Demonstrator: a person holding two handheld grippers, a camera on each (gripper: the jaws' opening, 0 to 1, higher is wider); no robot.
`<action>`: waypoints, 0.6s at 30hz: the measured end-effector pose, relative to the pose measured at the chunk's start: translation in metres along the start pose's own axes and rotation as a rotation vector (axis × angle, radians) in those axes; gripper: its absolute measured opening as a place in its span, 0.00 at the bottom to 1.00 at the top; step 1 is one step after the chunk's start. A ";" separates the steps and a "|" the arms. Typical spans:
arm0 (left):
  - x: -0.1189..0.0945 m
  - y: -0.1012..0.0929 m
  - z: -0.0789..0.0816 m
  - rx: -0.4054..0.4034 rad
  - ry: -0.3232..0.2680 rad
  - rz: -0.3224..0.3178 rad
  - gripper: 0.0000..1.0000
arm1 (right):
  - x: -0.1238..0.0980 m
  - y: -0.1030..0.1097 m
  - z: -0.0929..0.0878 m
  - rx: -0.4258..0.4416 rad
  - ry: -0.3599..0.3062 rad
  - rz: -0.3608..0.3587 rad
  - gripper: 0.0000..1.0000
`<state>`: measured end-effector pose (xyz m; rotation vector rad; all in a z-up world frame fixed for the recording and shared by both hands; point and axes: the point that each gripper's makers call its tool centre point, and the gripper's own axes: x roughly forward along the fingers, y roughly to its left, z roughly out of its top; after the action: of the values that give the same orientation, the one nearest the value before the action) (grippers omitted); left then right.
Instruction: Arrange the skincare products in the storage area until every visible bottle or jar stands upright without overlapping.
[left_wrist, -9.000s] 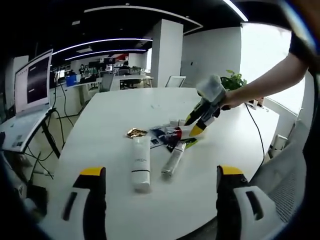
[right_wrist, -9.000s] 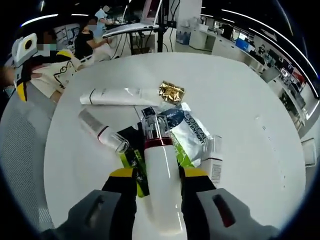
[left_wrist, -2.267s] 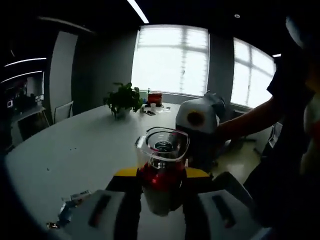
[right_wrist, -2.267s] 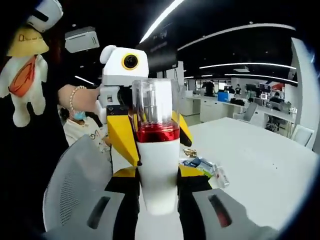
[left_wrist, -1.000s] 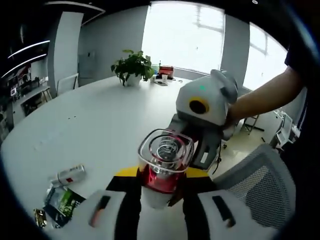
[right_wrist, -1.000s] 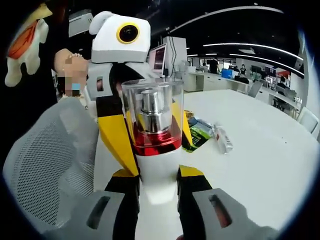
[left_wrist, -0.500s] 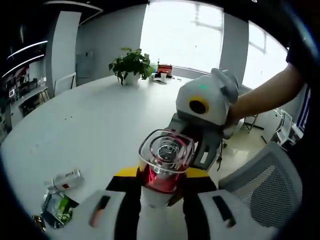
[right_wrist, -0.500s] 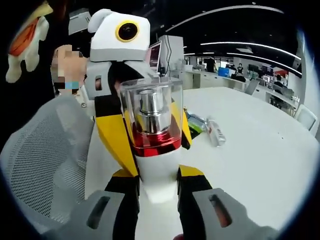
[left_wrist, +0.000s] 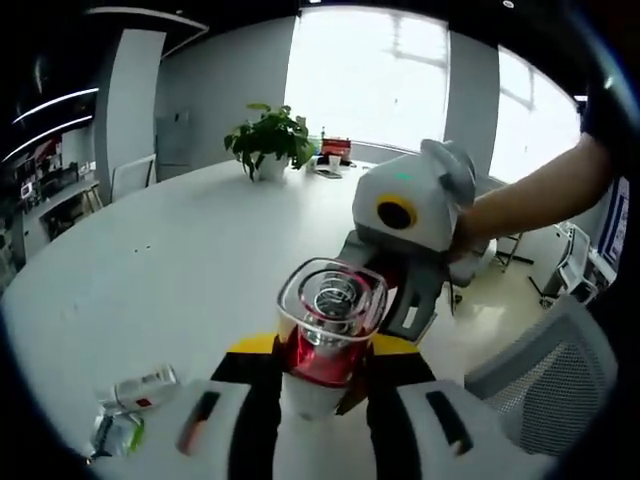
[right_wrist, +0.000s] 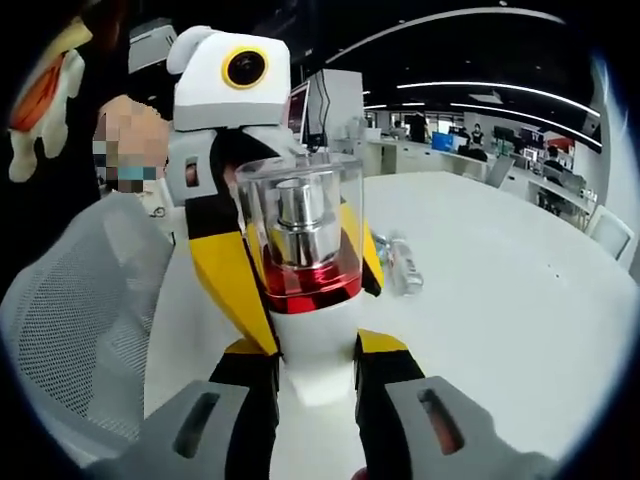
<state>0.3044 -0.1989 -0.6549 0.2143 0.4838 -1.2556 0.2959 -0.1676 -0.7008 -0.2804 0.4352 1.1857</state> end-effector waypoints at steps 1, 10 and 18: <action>0.001 0.002 0.001 0.013 -0.001 -0.004 0.26 | 0.000 -0.002 0.000 0.001 -0.001 -0.002 0.28; 0.012 0.022 0.012 0.042 0.001 -0.002 0.26 | 0.002 -0.028 -0.001 0.008 -0.016 -0.007 0.28; 0.020 0.037 0.016 0.050 -0.010 0.008 0.26 | 0.004 -0.044 0.000 0.010 -0.013 0.017 0.29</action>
<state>0.3474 -0.2111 -0.6536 0.2516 0.4432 -1.2608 0.3381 -0.1800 -0.7030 -0.2606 0.4332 1.2013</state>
